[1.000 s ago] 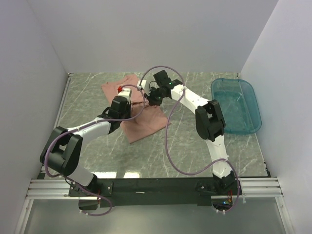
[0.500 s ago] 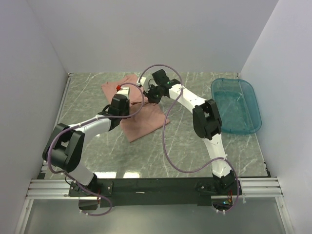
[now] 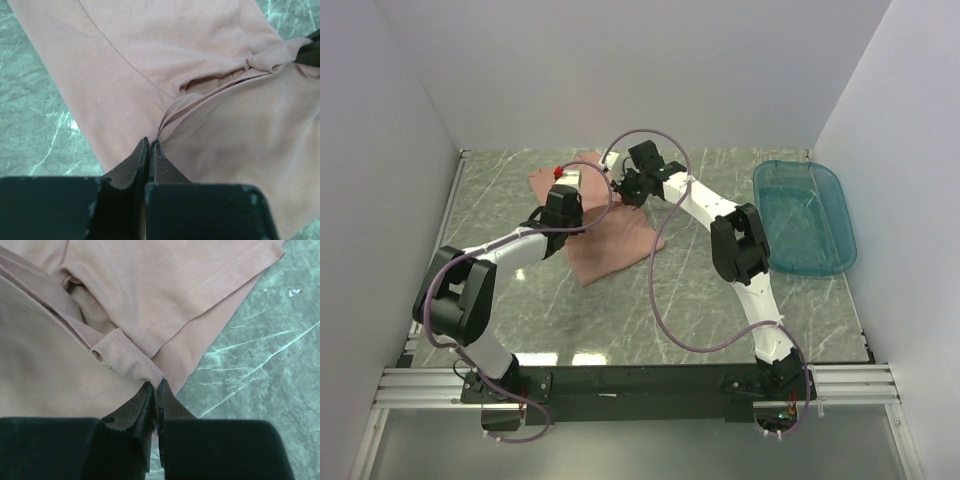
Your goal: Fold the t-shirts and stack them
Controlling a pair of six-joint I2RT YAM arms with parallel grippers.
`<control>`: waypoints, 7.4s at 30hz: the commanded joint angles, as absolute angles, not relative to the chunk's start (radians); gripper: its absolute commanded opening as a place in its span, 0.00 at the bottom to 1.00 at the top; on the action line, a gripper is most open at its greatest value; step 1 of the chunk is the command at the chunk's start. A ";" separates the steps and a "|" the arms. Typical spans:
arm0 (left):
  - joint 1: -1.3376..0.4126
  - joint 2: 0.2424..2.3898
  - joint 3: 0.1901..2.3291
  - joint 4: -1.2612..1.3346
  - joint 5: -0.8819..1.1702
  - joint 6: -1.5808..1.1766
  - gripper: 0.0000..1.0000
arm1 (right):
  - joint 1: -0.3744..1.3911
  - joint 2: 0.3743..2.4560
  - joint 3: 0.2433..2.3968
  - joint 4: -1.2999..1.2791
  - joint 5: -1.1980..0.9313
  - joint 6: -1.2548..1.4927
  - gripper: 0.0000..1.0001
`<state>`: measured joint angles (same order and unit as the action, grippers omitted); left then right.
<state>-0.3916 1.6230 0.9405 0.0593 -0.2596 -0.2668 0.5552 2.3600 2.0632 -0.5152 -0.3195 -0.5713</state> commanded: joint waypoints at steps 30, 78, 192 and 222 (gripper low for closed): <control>-0.331 1.614 1.141 -0.130 -0.500 -0.373 0.79 | 0.549 2.346 2.197 -0.313 0.015 -0.334 0.70; -0.305 1.159 0.268 0.239 0.179 -1.015 0.72 | 0.327 2.088 1.560 -0.397 -0.712 0.075 0.66; -0.771 0.755 0.546 -0.143 0.013 0.276 0.97 | 0.377 1.152 0.882 -0.548 -0.841 -1.040 0.75; -0.913 0.856 0.497 -0.083 0.040 0.307 0.99 | 0.377 1.123 0.779 -0.460 -0.815 -1.054 0.76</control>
<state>-0.8993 0.8612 0.5087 -0.1322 0.0135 0.2943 0.3737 1.1378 0.7898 -0.4927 -0.8185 -1.0389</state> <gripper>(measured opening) 0.995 0.757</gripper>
